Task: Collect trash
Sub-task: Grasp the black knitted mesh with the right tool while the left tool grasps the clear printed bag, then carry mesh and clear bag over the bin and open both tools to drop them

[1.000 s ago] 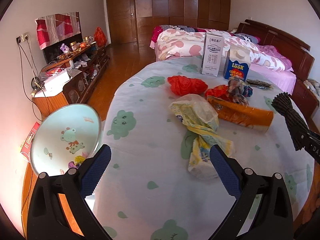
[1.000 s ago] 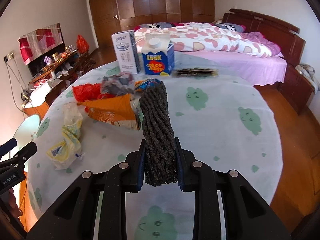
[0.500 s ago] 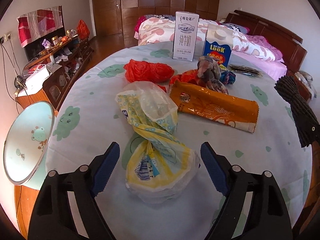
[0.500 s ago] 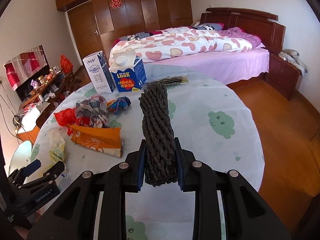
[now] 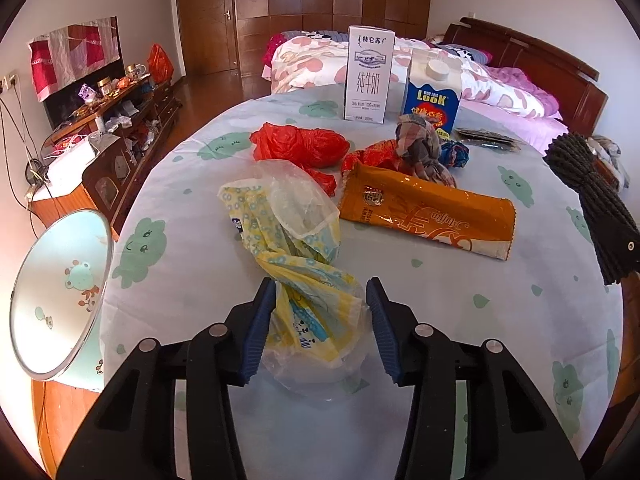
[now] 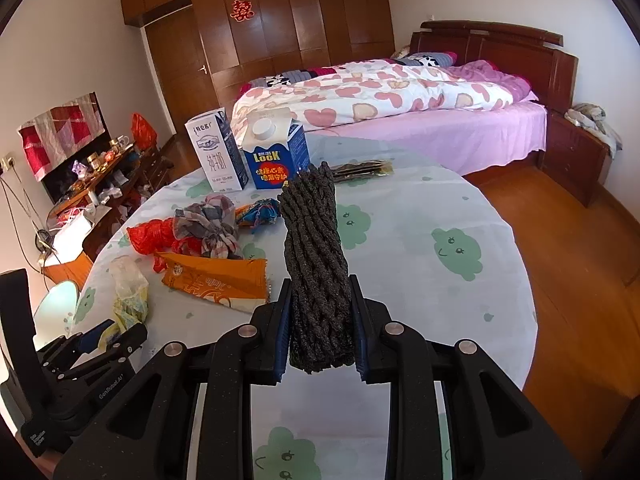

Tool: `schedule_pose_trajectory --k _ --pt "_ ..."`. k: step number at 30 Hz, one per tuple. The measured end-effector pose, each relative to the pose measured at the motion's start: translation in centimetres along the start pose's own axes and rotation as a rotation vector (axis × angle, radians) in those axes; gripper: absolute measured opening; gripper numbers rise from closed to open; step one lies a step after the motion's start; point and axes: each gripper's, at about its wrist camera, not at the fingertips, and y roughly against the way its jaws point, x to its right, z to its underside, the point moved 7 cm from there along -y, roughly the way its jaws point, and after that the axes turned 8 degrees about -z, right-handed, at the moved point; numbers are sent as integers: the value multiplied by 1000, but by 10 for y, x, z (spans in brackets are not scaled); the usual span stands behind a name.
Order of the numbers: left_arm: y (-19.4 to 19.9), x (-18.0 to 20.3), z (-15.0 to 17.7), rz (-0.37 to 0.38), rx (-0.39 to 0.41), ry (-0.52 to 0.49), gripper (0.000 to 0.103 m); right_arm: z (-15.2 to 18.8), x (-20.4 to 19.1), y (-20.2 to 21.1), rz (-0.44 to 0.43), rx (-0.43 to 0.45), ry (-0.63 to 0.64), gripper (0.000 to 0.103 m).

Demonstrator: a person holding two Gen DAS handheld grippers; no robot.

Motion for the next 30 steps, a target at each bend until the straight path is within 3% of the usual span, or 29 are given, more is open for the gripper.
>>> schedule_pose_trajectory --k 21,30 --pt "49 -54 -9 -93 106 29 45 3 -69 8 -85 16 87 27" --pt "63 -74 -10 -101 131 59 44 4 -96 10 -114 11 124 27"
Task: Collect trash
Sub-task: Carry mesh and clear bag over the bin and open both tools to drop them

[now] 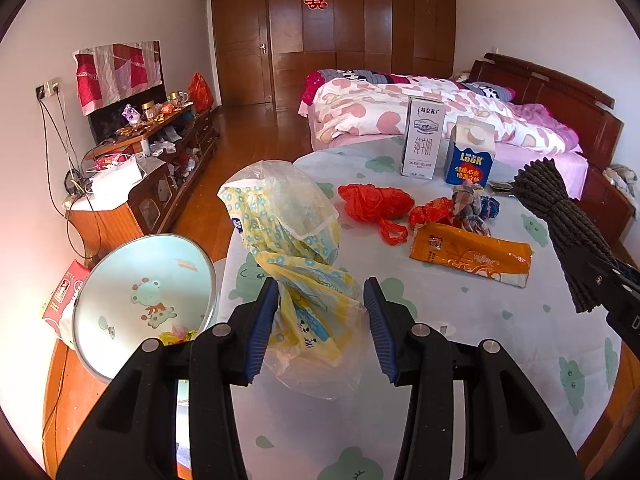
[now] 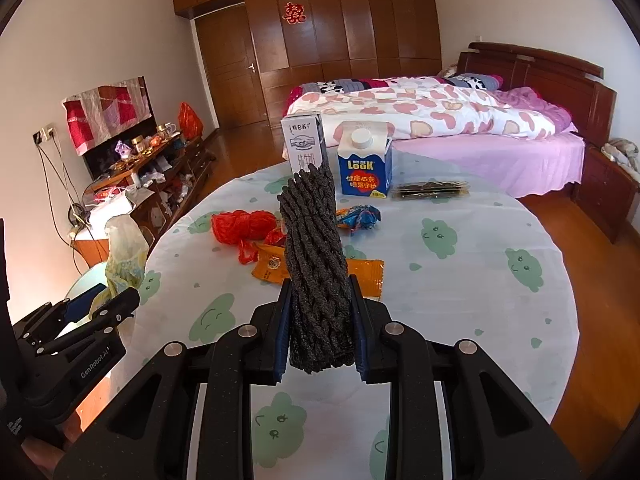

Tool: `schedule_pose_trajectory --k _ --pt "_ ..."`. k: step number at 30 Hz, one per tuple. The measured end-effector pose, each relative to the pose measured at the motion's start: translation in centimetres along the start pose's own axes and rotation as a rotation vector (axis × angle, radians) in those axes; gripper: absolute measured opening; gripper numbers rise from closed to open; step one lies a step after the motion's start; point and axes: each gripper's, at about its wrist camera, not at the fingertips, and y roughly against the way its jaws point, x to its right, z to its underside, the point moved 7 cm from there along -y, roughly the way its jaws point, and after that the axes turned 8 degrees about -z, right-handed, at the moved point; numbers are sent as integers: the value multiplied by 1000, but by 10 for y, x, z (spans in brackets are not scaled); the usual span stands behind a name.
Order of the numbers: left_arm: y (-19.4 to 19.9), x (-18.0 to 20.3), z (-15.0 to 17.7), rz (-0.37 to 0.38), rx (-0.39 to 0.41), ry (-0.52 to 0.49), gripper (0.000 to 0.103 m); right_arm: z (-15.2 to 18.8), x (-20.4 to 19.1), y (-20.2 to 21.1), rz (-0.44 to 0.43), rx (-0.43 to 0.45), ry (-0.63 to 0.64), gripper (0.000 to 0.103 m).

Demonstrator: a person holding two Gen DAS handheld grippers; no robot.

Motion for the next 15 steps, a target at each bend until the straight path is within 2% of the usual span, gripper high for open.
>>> schedule_pose_trajectory --k 6,15 --pt "5 -20 0 -7 6 28 44 1 -21 -1 -25 -3 29 27" --pt "9 -62 5 -63 15 69 44 5 -63 -14 -82 -28 75 27"
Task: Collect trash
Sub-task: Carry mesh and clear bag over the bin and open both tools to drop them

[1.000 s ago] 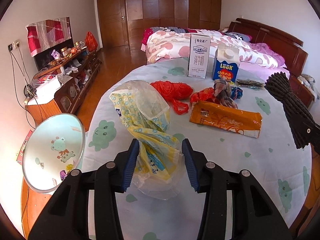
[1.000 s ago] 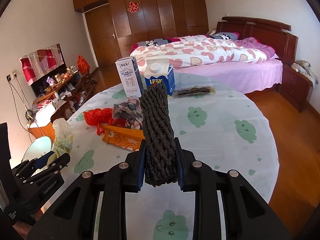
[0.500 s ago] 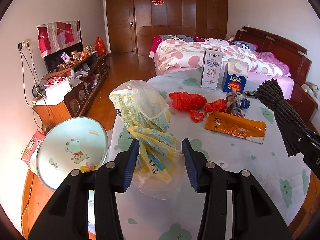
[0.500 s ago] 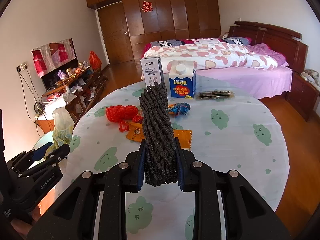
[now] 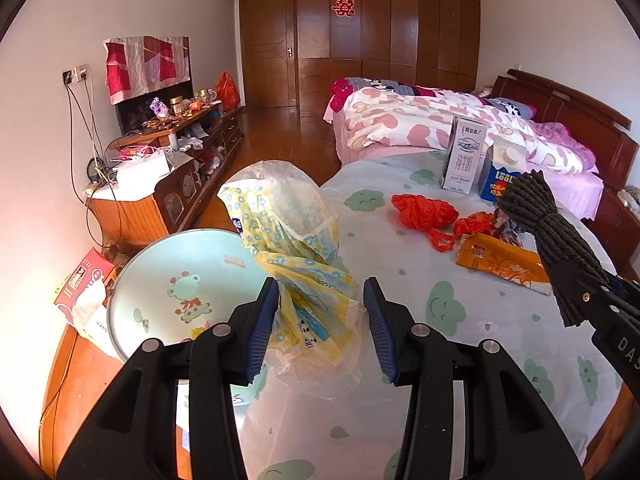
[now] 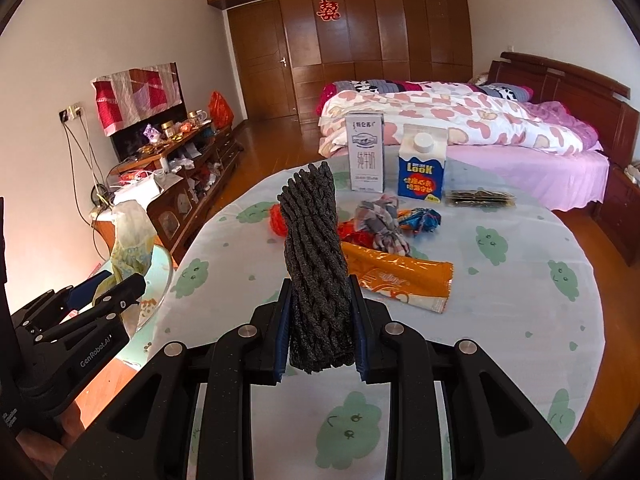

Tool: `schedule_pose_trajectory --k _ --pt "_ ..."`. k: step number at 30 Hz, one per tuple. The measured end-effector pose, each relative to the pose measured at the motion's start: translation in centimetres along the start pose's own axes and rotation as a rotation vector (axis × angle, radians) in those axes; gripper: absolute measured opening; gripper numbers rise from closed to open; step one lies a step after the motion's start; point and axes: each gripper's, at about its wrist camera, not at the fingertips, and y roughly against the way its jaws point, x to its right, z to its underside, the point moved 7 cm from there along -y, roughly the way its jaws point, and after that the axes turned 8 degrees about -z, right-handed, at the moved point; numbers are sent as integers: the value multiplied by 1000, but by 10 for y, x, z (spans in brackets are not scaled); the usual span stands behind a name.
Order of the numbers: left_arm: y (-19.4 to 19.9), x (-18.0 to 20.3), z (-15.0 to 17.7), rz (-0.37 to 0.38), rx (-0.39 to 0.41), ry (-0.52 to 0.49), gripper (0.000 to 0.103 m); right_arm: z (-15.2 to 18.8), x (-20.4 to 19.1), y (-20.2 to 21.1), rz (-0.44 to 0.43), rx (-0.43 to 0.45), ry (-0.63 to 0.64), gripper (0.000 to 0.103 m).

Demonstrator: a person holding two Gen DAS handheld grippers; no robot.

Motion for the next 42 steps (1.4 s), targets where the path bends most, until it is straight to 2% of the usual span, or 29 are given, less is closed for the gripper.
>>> schedule_pose_trajectory --k 9,19,32,42 --pt "-5 -68 7 -75 -6 76 44 0 -51 -24 -62 -33 70 27" --pt "-27 -147 6 -171 -49 179 44 0 -107 -56 -134 -74 130 27" --pt "-70 -168 25 -164 -161 86 45 3 -174 -117 -182 -161 202 27" --pt "-91 -172 42 -180 -221 26 48 15 -199 -156 -223 -260 194 27"
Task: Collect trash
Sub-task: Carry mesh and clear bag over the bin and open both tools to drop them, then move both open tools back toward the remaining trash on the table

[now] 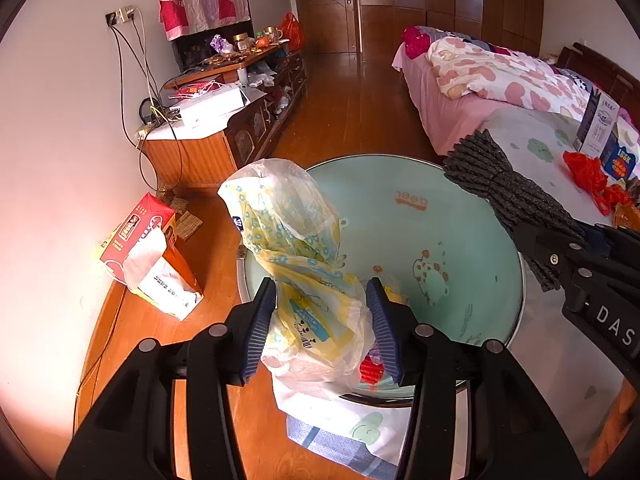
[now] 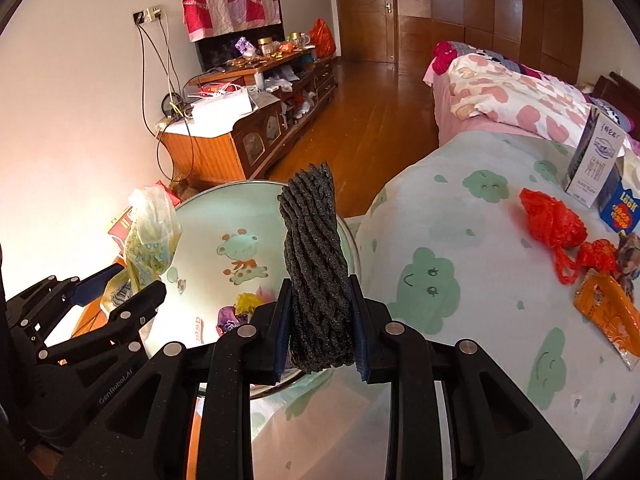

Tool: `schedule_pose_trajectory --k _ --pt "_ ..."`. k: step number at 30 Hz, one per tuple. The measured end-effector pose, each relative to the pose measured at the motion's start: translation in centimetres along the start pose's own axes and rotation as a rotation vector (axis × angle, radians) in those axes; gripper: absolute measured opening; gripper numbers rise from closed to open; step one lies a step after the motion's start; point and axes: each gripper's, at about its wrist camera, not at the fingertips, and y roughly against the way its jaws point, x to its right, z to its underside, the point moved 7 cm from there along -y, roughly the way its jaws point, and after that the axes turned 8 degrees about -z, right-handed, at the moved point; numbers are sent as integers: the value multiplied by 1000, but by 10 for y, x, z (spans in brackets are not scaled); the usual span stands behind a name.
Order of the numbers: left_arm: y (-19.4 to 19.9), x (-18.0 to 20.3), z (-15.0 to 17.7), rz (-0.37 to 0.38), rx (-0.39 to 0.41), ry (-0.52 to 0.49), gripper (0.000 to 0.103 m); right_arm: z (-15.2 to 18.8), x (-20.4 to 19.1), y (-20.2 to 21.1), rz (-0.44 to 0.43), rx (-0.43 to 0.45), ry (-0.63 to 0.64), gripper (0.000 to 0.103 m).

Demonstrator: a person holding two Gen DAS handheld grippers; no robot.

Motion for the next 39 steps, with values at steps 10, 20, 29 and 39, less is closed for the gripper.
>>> schedule_pose_trajectory --k 10,20,29,39 --pt "-3 -6 3 -44 -6 -25 66 -3 -1 -15 -48 -17 -18 49" --pt "14 -25 -8 -67 32 49 84 -8 3 5 -46 48 -31 66" --pt "40 -22 -21 -75 117 84 97 -11 14 37 -9 132 -24 82" --pt "54 1 -19 -21 118 108 97 -8 49 65 32 159 -80 91"
